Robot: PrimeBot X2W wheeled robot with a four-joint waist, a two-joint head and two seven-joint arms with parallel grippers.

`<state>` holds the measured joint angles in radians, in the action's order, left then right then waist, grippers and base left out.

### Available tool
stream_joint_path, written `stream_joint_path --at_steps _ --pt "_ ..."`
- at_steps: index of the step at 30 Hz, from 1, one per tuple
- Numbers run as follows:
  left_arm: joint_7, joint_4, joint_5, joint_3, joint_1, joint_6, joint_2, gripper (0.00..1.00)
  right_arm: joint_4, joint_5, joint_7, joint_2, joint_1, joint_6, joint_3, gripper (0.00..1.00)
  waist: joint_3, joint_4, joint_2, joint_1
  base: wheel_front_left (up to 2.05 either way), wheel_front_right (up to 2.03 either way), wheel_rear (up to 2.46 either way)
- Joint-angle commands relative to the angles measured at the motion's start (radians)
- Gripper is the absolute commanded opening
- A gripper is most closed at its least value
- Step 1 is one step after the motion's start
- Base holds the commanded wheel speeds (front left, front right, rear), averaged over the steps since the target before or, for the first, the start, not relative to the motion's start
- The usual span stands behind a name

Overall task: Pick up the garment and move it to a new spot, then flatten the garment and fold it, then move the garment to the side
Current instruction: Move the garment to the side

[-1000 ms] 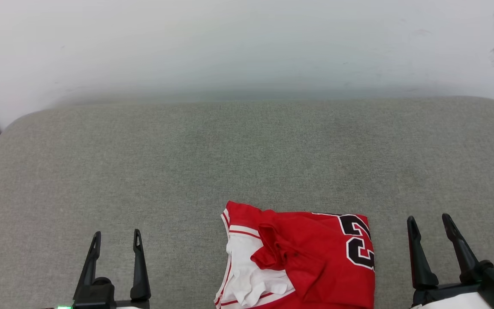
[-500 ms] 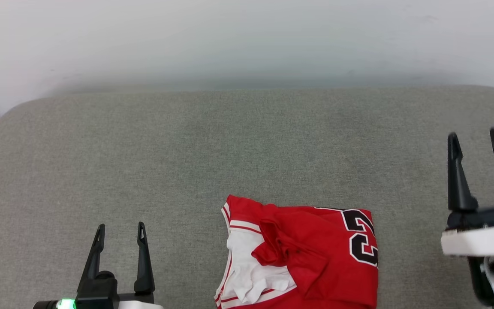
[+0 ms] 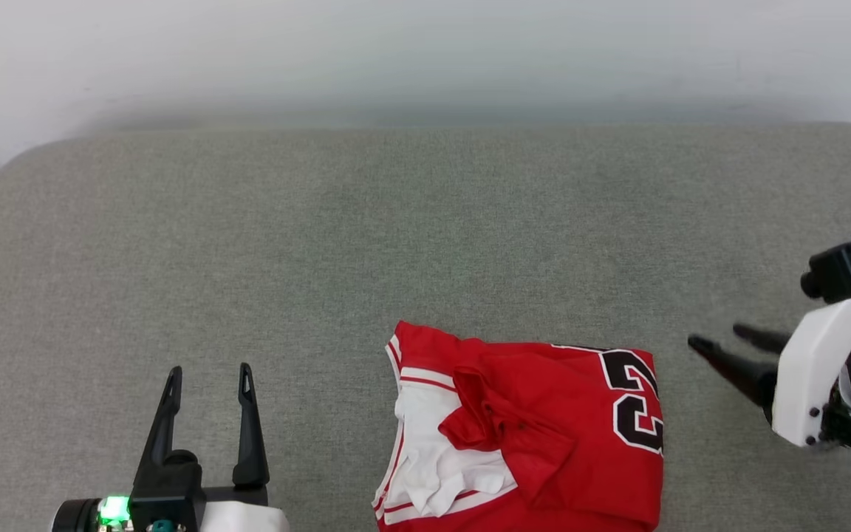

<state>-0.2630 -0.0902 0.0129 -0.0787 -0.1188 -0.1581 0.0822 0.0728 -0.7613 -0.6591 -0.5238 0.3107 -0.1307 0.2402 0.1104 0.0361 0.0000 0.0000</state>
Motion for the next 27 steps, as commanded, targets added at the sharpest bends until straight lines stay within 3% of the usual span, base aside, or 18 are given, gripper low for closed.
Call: stream_joint_path --at_steps 1,4,8,20,26,27 --pt "-0.002 -0.004 -0.005 0.001 0.015 0.005 -0.003 1.0 0.012 -0.056 -0.054 -0.014 -0.017 0.0 0.005 1.0 0.014 0.005 0.0 0.0 0.0 0.0 0.0" --pt "-0.002 -0.006 -0.006 -0.002 0.034 0.008 -0.005 1.0 0.031 -0.147 -0.142 -0.039 -0.038 0.0 0.016 1.0 0.039 0.015 0.0 0.0 0.0 0.0 0.0" --pt "-0.002 -0.007 -0.007 -0.005 0.063 0.015 -0.007 1.0 0.061 -0.207 -0.179 -0.039 -0.054 0.0 0.037 1.0 0.076 0.031 0.0 0.0 0.0 0.0 0.0" --pt "-0.002 -0.003 -0.012 -0.02 0.13 0.023 -0.01 1.0 0.193 -0.259 -0.122 0.057 -0.034 0.001 0.149 1.0 0.16 0.067 0.0 0.0 0.0 0.0 0.0" --pt "-0.002 0.004 -0.009 -0.026 0.149 0.023 -0.011 1.0 0.269 -0.239 -0.107 0.073 -0.064 0.002 0.291 1.0 0.179 0.084 0.0 0.0 0.0 0.0 0.0" --pt "-0.002 0.004 -0.008 -0.025 0.15 0.022 -0.012 1.0 0.269 -0.24 -0.091 0.072 -0.058 0.002 0.304 0.75 0.179 0.085 0.0 0.0 0.0 0.0 0.0"
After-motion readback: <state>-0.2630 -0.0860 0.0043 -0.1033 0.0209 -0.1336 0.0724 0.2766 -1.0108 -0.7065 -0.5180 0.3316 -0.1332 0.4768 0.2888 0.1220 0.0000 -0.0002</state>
